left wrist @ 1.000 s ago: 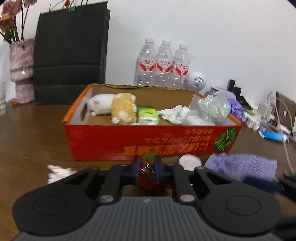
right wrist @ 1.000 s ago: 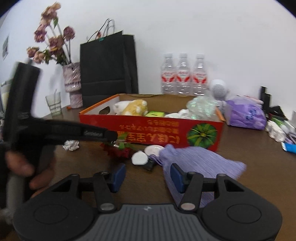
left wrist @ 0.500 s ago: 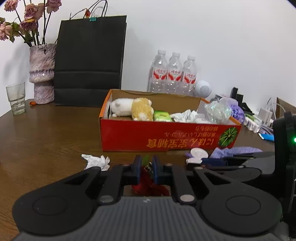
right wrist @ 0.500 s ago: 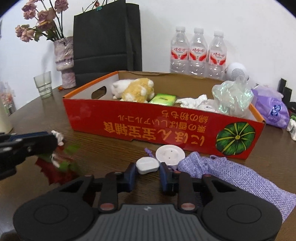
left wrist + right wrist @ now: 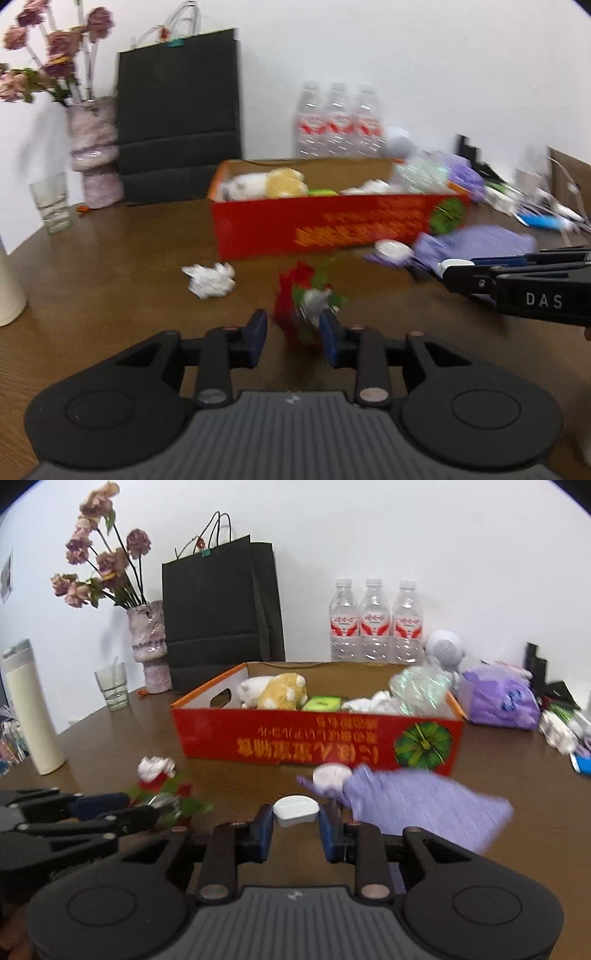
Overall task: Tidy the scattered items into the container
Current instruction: 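Carry the red flower and white object over the box with both tools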
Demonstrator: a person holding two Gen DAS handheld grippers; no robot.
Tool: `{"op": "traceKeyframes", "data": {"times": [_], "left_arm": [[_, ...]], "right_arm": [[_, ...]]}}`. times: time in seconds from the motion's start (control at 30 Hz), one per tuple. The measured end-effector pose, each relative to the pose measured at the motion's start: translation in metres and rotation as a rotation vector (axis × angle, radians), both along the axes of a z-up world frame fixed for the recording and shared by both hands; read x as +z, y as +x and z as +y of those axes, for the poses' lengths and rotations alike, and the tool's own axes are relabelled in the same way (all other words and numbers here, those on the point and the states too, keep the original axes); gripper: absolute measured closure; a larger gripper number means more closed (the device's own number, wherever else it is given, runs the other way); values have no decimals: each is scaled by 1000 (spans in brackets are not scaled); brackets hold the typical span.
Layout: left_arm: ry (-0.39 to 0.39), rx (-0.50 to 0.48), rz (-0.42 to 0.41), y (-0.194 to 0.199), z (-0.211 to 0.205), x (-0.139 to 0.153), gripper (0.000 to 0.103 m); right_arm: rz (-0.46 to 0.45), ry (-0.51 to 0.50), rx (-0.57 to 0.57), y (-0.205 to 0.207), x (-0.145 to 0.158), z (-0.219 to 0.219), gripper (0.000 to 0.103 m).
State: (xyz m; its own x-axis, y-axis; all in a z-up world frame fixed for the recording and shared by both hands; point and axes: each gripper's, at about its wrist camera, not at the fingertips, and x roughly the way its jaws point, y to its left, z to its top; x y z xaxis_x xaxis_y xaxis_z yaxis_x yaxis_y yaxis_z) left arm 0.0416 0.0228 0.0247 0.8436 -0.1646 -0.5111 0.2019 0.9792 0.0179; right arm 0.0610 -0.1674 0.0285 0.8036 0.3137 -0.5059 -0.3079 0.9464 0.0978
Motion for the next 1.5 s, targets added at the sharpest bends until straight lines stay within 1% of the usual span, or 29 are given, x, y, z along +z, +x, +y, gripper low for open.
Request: {"op": "traceKeyframes", "data": {"times": [0.03, 0.1, 0.17, 0.27, 0.3, 0.33, 0.37, 0.47, 0.53, 0.63, 0.73, 0.83, 0.97, 1.07, 1.13, 1.27, 1.33, 1.4, 1.5], "left_arm": [[2, -5, -7, -2, -1, 1, 43], [23, -24, -6, 6, -5, 2, 17], [49, -68, 11, 19, -11, 2, 18], [86, -88, 44, 39, -20, -2, 18], [85, -79, 69, 47, -20, -6, 25], [86, -57, 90, 51, -19, -11, 45], [84, -33, 105, 54, -18, -14, 54], [21, -3, 123, 52, -8, -16, 63], [15, 22, 114, 46, -5, -14, 65], [27, 59, 65, 26, -2, -5, 65], [41, 91, -11, -6, -4, 8, 65], [38, 116, -97, -46, -9, 18, 65], [42, 130, -204, -95, -21, 24, 65], [-4, 135, -254, -124, -24, 25, 65], [-28, 156, -295, -140, -25, 24, 65], [-74, 169, -310, -165, -25, 22, 65], [-79, 163, -326, -180, -26, 21, 65], [-78, 160, -345, -195, -28, 21, 65], [-85, 151, -339, -205, -31, 19, 65]], "right_arm": [[3, 0, 1, -9, -1, -3, 77], [3, -13, 9, -24, -3, -7, 77], [5, -19, 10, -33, -3, -10, 77], [10, -14, 6, -41, -4, -14, 77], [11, -8, 3, -43, -4, -15, 77], [13, 0, 0, -44, -4, -17, 77], [15, 6, -5, -45, -5, -18, 77], [22, 12, -13, -48, -7, -22, 77], [33, 12, -17, -48, -10, -23, 77], [38, 16, -15, -50, -12, -22, 77], [15, 20, -2, -59, -7, -19, 77], [-17, 20, 9, -72, -2, -18, 77], [-91, 19, -13, -92, 9, -18, 77], [-171, 12, -42, -112, 15, -19, 77], [-214, 28, -49, -127, 18, -21, 77], [-289, 52, -62, -159, 23, -25, 77], [-326, 61, -69, -177, 24, -27, 77], [-342, 70, -74, -192, 23, -30, 77], [-333, 75, -88, -208, 18, -32, 77]]}}
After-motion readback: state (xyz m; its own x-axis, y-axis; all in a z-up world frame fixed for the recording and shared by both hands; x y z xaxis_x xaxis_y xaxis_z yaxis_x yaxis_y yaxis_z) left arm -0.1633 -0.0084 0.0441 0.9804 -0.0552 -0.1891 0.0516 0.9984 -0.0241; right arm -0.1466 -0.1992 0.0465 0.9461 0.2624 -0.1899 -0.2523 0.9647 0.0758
